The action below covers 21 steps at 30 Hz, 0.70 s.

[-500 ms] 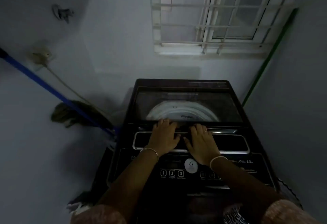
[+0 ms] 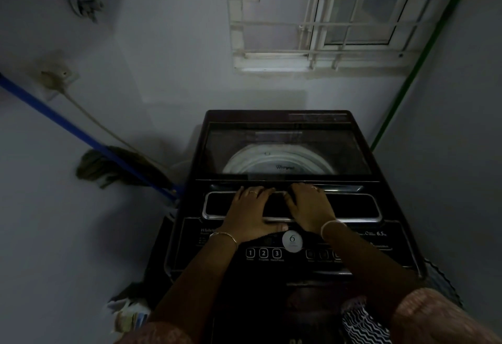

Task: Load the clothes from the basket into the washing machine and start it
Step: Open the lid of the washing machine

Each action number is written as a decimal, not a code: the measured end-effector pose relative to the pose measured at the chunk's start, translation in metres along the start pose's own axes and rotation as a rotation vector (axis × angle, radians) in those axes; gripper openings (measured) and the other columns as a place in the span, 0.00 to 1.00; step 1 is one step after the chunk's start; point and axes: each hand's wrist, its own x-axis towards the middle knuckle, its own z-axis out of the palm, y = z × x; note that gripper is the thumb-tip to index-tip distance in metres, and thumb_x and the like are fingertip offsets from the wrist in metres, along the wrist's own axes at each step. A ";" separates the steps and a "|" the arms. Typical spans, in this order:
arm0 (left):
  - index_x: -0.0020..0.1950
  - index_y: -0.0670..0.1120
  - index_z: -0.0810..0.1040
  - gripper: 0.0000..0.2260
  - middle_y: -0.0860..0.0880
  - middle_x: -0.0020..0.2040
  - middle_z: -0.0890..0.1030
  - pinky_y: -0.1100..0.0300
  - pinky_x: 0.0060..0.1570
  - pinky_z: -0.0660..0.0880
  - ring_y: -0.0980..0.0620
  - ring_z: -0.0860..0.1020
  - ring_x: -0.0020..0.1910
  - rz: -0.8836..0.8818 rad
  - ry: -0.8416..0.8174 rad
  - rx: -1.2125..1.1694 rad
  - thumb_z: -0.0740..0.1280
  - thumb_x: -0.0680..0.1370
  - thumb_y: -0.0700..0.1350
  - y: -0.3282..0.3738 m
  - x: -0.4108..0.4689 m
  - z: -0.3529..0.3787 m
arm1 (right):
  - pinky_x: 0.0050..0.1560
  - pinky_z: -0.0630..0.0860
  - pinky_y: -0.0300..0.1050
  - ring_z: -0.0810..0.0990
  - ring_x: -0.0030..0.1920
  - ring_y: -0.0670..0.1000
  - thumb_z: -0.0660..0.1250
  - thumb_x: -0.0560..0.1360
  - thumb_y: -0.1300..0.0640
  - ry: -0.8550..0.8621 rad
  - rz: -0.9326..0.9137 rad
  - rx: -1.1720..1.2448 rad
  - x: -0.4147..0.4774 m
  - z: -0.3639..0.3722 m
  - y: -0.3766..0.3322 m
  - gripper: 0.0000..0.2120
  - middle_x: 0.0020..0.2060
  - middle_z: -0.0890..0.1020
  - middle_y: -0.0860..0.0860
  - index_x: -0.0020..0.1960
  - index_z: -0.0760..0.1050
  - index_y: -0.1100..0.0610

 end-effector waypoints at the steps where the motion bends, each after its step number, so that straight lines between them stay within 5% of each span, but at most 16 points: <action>1: 0.74 0.54 0.62 0.42 0.50 0.72 0.66 0.48 0.75 0.50 0.51 0.62 0.73 0.015 0.001 0.003 0.62 0.65 0.74 -0.001 -0.001 -0.001 | 0.57 0.71 0.51 0.78 0.54 0.58 0.52 0.81 0.46 -0.009 0.019 0.034 0.005 -0.003 0.001 0.17 0.51 0.81 0.55 0.53 0.75 0.55; 7: 0.73 0.53 0.65 0.40 0.52 0.73 0.66 0.51 0.75 0.52 0.53 0.62 0.73 0.084 0.119 0.044 0.56 0.67 0.74 -0.003 -0.005 -0.012 | 0.53 0.75 0.51 0.81 0.50 0.58 0.50 0.81 0.43 -0.112 0.052 0.117 0.027 -0.025 0.001 0.22 0.49 0.83 0.57 0.50 0.78 0.56; 14: 0.53 0.49 0.82 0.20 0.52 0.54 0.82 0.55 0.54 0.74 0.51 0.80 0.52 0.375 0.703 0.254 0.62 0.76 0.63 0.013 0.014 -0.048 | 0.46 0.75 0.46 0.80 0.42 0.54 0.54 0.80 0.42 -0.221 -0.003 0.214 0.071 -0.082 0.001 0.25 0.40 0.81 0.55 0.39 0.79 0.58; 17: 0.51 0.50 0.83 0.18 0.52 0.50 0.83 0.57 0.49 0.72 0.51 0.81 0.47 0.407 0.813 0.347 0.62 0.77 0.62 0.016 0.030 -0.069 | 0.49 0.73 0.45 0.78 0.45 0.53 0.55 0.80 0.41 -0.344 -0.023 0.211 0.085 -0.114 -0.003 0.24 0.46 0.81 0.55 0.42 0.79 0.58; 21: 0.49 0.50 0.83 0.19 0.51 0.46 0.83 0.57 0.42 0.72 0.49 0.80 0.43 0.454 0.878 0.433 0.60 0.78 0.62 0.016 0.051 -0.096 | 0.62 0.71 0.47 0.76 0.55 0.53 0.56 0.80 0.42 -0.480 -0.060 0.158 0.097 -0.161 -0.007 0.23 0.58 0.79 0.55 0.58 0.78 0.58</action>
